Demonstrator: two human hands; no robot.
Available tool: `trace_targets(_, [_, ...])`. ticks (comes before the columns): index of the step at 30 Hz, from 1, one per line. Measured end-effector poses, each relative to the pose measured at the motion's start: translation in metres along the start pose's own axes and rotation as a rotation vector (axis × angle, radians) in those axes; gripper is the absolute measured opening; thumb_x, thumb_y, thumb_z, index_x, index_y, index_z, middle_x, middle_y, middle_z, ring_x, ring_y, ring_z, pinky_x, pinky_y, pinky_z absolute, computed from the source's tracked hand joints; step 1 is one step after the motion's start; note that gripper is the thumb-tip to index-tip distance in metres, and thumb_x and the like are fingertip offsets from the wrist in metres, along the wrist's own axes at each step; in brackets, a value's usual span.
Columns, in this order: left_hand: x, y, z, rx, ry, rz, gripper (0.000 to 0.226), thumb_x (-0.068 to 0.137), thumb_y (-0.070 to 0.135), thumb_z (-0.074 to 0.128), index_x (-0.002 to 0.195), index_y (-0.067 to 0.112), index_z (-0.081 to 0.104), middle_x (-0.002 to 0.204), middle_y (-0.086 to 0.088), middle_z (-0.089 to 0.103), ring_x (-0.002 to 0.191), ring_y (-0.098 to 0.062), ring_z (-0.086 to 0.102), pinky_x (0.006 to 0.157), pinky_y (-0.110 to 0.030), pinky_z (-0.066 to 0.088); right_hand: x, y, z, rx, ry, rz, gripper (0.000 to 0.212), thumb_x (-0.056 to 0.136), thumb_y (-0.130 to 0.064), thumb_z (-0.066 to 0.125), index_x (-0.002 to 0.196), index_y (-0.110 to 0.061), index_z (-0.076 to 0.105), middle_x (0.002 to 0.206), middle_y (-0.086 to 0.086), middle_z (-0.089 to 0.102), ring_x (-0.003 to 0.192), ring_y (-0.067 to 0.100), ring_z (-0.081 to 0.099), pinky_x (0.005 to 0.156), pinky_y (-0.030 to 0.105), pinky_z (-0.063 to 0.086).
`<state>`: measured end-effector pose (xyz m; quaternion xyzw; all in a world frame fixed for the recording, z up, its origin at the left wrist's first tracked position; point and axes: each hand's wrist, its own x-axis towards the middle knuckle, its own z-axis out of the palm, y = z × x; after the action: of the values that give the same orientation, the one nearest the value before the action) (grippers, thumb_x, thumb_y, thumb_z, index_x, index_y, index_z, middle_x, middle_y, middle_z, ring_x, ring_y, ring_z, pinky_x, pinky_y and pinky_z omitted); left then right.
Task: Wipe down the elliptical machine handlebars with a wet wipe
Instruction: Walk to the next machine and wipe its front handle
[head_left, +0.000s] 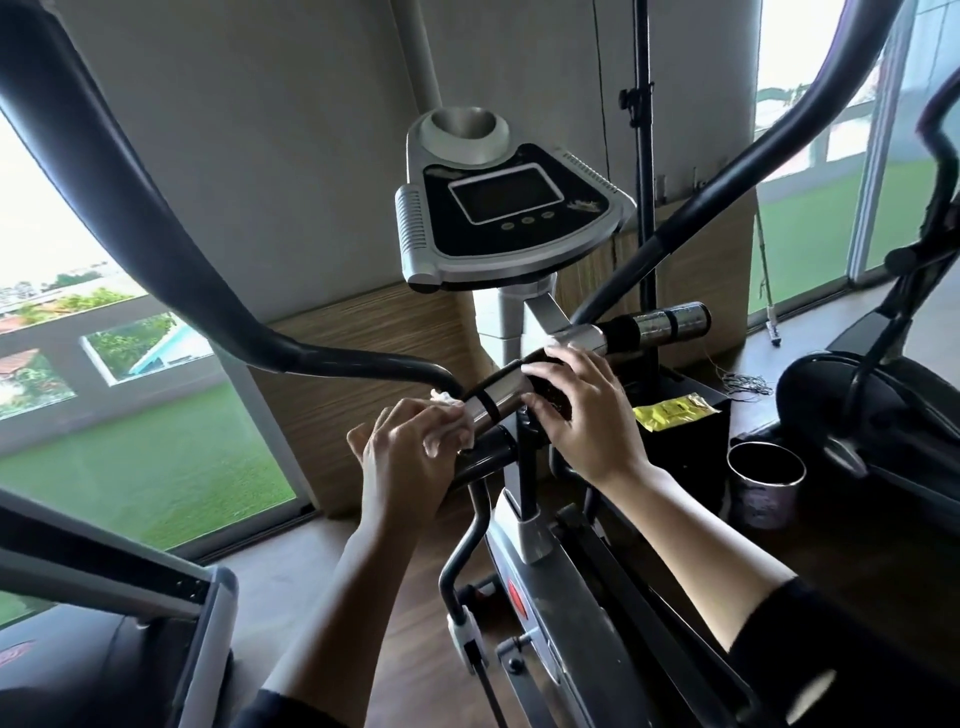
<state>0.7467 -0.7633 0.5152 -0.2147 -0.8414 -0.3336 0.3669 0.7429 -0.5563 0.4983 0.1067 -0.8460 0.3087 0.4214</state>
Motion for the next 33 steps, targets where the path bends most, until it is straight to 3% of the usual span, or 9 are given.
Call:
trace_targets(3, [-0.013,0.000,0.002,0.001,0.090,-0.009,0.024,0.072,0.012,0.081,0.092,0.023,0.075,0.099,0.009,0.069,0.095,-0.011,0.065,0.081,-0.045,0.054,-0.015,-0.014,-0.005,-0.062,0.016,0.006,0.030,0.088,-0.033,0.062,0.113,-0.017,0.066,0.118,0.005,0.062,0.112,0.025,0.055,0.095,0.040,0.047])
trace_targets(9, [-0.028,0.011,-0.006,-0.074,0.201,-0.124,0.015,0.073,0.026,0.071,0.088,0.030,0.073,0.088,0.028,0.059,0.089,-0.008,0.065,0.080,-0.051,0.052,-0.042,-0.040,-0.005,-0.134,-0.188,0.073,0.036,0.093,-0.039,0.056,0.121,-0.017,0.060,0.118,0.003,0.062,0.112,0.022,0.056,0.095,0.039,0.047])
trace_targets(14, [-0.053,0.013,-0.009,-0.105,0.159,-0.168,0.015,0.072,0.026,0.070,0.086,0.026,0.075,0.086,0.026,0.060,0.087,-0.007,0.066,0.080,-0.050,0.052,-0.073,-0.056,-0.010,-0.144,-0.311,0.170,0.032,0.094,-0.039,0.054,0.120,-0.022,0.060,0.117,-0.002,0.061,0.113,0.018,0.053,0.095,0.034,0.044])
trace_targets(18, [-0.087,0.012,-0.005,-0.165,0.021,-0.208,0.014,0.073,0.022,0.078,0.082,0.031,0.074,0.080,0.028,0.058,0.083,-0.001,0.064,0.082,-0.048,0.051,-0.109,-0.065,-0.019,-0.220,-0.365,0.286,0.034,0.093,-0.045,0.050,0.118,-0.024,0.059,0.115,-0.002,0.061,0.111,0.019,0.053,0.092,0.034,0.044])
trace_targets(22, [-0.122,0.015,0.000,-0.235,-0.173,-0.245,0.018,0.075,0.021,0.078,0.088,0.031,0.074,0.094,0.010,0.069,0.093,-0.009,0.065,0.089,-0.032,0.044,-0.158,-0.081,-0.033,-0.314,-0.346,0.401,0.036,0.094,-0.048,0.049,0.119,-0.025,0.058,0.118,-0.003,0.060,0.111,0.019,0.053,0.091,0.033,0.042])
trace_targets(25, [-0.153,0.026,-0.004,-0.268,-0.325,-0.224,0.016,0.075,0.024,0.077,0.089,0.033,0.074,0.096,0.011,0.069,0.095,-0.010,0.064,0.092,-0.040,0.040,-0.206,-0.100,-0.047,-0.412,-0.300,0.502,0.034,0.094,-0.046,0.049,0.118,-0.024,0.059,0.114,-0.003,0.062,0.107,0.020,0.056,0.090,0.033,0.044])
trace_targets(28, [-0.190,0.037,-0.008,-0.366,-0.483,-0.209,0.016,0.075,0.027,0.078,0.087,0.036,0.072,0.095,0.013,0.068,0.095,-0.011,0.066,0.090,-0.033,0.035,-0.258,-0.125,-0.064,-0.518,-0.230,0.630,0.031,0.092,-0.042,0.054,0.114,-0.022,0.062,0.107,-0.001,0.063,0.100,0.022,0.059,0.085,0.035,0.047])
trace_targets(30, [-0.218,0.051,-0.013,-0.432,-0.565,-0.143,0.027,0.073,0.030,0.075,0.094,0.042,0.064,0.088,0.021,0.064,0.092,-0.010,0.066,0.091,-0.041,0.043,-0.295,-0.146,-0.079,-0.574,-0.208,0.734,0.032,0.092,-0.040,0.054,0.116,-0.020,0.061,0.108,0.001,0.063,0.100,0.024,0.059,0.084,0.037,0.048])
trace_targets(33, [-0.262,0.081,-0.024,-0.501,-0.672,0.000,0.046,0.067,0.033,0.067,0.106,0.049,0.051,0.079,0.031,0.055,0.084,-0.002,0.061,0.079,-0.052,0.050,-0.349,-0.180,-0.105,-0.636,-0.172,0.892,0.034,0.094,-0.038,0.053,0.121,-0.018,0.059,0.113,0.002,0.061,0.104,0.024,0.057,0.087,0.037,0.047])
